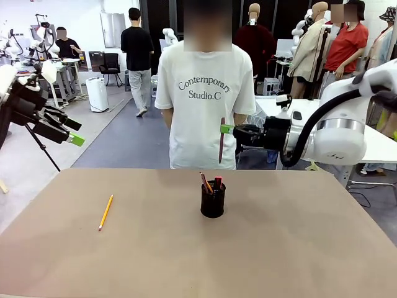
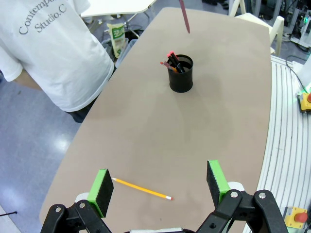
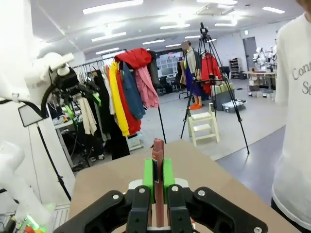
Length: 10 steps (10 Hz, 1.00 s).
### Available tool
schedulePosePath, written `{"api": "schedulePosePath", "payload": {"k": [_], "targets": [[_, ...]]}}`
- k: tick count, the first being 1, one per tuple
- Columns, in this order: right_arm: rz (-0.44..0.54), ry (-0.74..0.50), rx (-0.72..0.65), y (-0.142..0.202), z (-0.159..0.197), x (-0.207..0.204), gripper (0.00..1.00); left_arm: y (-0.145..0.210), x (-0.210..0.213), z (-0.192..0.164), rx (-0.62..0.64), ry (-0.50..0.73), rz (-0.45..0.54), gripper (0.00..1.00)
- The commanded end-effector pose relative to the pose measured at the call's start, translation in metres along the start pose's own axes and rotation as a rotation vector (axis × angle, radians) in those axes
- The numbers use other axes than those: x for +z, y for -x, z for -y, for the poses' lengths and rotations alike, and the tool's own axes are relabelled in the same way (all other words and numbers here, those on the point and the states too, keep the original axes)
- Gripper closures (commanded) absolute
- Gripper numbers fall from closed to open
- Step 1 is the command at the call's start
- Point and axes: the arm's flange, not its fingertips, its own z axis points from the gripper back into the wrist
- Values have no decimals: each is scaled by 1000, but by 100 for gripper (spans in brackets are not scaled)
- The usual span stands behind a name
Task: Place the pens into the pen holder.
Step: Pick up a writing instrument from the table and place it into the Pen holder.
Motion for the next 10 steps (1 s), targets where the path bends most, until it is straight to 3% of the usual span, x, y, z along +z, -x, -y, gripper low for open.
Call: {"api": "schedulePosePath", "payload": {"k": [1,5,10], "targets": [[-11,76,115,23,1,-17,100,1,2,-1,3,3,-3,0],[-29,86,135,47,6,-26,100,1,2,-1,3,3,-3,0],[-46,64,122,47,8,-15,100,1,2,-1,3,3,-3,0]]}}
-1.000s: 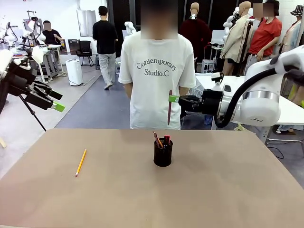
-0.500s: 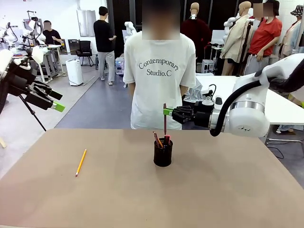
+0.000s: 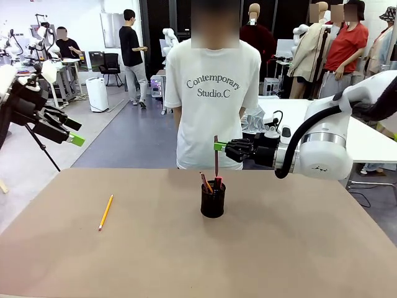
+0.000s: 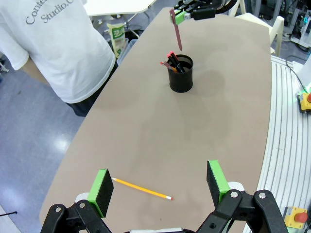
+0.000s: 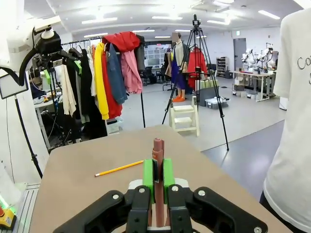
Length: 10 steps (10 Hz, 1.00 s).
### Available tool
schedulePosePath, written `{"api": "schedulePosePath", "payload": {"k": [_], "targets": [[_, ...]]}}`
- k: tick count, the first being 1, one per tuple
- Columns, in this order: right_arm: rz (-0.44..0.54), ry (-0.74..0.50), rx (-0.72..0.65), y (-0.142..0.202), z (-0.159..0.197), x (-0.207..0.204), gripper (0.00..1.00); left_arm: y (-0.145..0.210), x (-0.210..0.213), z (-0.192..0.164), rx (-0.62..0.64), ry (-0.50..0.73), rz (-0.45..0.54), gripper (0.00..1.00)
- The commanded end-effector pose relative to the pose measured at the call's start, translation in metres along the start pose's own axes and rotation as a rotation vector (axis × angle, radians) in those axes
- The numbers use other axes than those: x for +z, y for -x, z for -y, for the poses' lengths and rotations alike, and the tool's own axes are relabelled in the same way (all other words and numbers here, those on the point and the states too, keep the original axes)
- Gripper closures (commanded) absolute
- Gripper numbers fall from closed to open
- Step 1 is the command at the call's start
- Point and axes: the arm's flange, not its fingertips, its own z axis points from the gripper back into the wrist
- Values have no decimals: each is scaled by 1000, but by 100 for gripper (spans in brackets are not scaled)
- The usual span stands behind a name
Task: Place the pens into the pen holder.
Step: Pick up a writing instrument from the table and place it into the Pen holder.
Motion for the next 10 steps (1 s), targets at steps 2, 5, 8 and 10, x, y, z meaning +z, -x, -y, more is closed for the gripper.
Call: {"api": "schedulePosePath", "payload": {"k": [2,5,8,10], "targets": [[-40,-37,-2,21,-1,-7,100,1,2,-1,3,3,-3,0],[-69,-53,-3,37,-5,-8,100,1,2,-1,3,3,-3,0],[-88,-67,9,42,-5,-7,80,1,2,-1,3,3,-3,0],[-90,-72,19,40,-3,-6,43,1,2,-1,3,3,-3,0]]}}
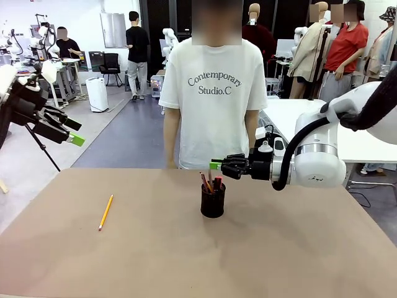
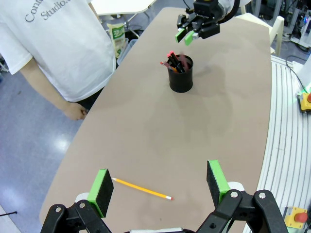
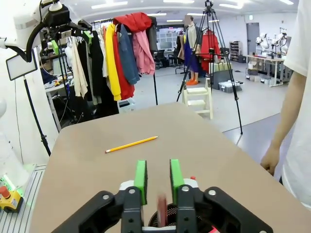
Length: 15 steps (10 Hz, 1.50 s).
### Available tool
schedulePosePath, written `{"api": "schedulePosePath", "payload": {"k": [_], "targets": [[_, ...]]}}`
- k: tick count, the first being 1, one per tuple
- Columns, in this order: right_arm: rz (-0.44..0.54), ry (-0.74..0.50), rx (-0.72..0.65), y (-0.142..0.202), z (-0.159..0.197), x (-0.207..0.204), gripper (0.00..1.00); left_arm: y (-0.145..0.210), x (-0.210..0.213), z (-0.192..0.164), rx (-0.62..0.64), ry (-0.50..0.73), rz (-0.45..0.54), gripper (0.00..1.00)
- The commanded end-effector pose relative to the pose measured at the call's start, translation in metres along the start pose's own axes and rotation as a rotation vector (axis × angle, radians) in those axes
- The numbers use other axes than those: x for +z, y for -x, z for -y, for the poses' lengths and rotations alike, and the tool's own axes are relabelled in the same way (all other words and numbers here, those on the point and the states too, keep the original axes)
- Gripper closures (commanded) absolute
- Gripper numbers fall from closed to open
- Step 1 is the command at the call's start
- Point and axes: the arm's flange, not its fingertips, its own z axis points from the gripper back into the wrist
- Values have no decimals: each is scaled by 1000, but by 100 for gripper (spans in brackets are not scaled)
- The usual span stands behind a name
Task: Place the pens into the pen holder.
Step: Pick up a writing instrument from the table and place it into the Pen holder.
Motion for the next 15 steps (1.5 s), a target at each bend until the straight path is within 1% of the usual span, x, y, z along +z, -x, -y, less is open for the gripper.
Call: {"api": "schedulePosePath", "payload": {"k": [1,2,3,5,6,8,10,11,12,13,15], "targets": [[0,-1,42,0,2,0,24,0,2,-1,3,3,-3,0],[-1,-5,41,-1,2,1,4,0,2,-1,3,3,-3,0],[1,-7,43,-1,3,1,0,0,2,-1,3,3,-3,0],[5,-11,39,-5,3,4,0,0,2,-1,3,3,-3,0],[1,-32,35,-10,4,9,0,0,2,-1,3,3,-3,0],[-68,-84,29,-23,10,21,0,0,2,-1,3,3,-3,0],[-109,-95,33,-41,19,38,0,0,2,-1,3,3,-3,0],[-139,-139,41,-51,23,48,0,0,2,-1,3,3,-3,0],[-155,-142,61,-59,27,56,0,0,2,-1,3,3,-3,0],[-182,-189,57,-70,30,65,0,0,2,-1,3,3,-3,0],[-263,-203,96,-98,45,87,0,0,2,-1,3,3,-3,0]]}}
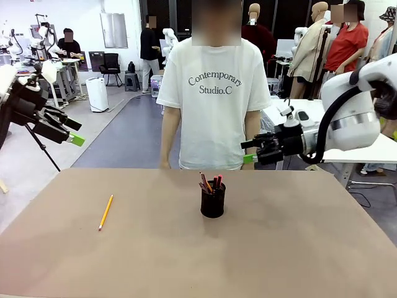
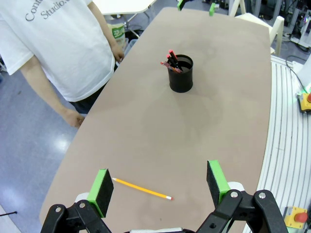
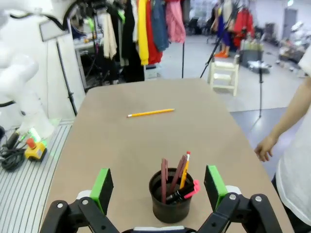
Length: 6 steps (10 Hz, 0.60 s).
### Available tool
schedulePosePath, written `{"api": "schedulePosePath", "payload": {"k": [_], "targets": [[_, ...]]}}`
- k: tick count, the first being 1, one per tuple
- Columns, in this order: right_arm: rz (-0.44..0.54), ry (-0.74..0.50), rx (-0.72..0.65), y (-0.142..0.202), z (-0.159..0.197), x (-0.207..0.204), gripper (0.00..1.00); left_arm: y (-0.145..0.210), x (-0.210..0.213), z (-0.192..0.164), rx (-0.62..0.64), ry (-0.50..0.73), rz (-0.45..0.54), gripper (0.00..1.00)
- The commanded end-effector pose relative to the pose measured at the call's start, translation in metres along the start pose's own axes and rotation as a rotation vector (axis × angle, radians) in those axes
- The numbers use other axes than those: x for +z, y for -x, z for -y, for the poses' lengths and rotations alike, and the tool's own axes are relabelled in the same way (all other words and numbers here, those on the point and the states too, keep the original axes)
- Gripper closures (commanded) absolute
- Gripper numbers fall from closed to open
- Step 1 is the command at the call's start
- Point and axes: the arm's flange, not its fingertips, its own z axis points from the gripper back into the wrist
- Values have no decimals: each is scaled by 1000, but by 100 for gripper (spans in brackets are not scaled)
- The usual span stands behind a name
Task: Place the pens into the pen holder.
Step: Pick up a writing instrument from the table and place it into the Pen holder.
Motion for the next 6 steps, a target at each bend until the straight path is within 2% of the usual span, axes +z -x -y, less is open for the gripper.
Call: {"api": "schedulePosePath", "payload": {"k": [1,4,5,6], "targets": [[-73,-34,22,-20,15,23,0,1,2,-1,3,3,-3,0],[-244,-48,37,-29,30,71,0,1,2,-1,3,3,-3,0],[-300,5,21,-31,32,85,0,1,2,-1,3,3,-3,0],[-343,-7,27,-34,34,98,0,1,2,-1,3,3,-3,0]]}}
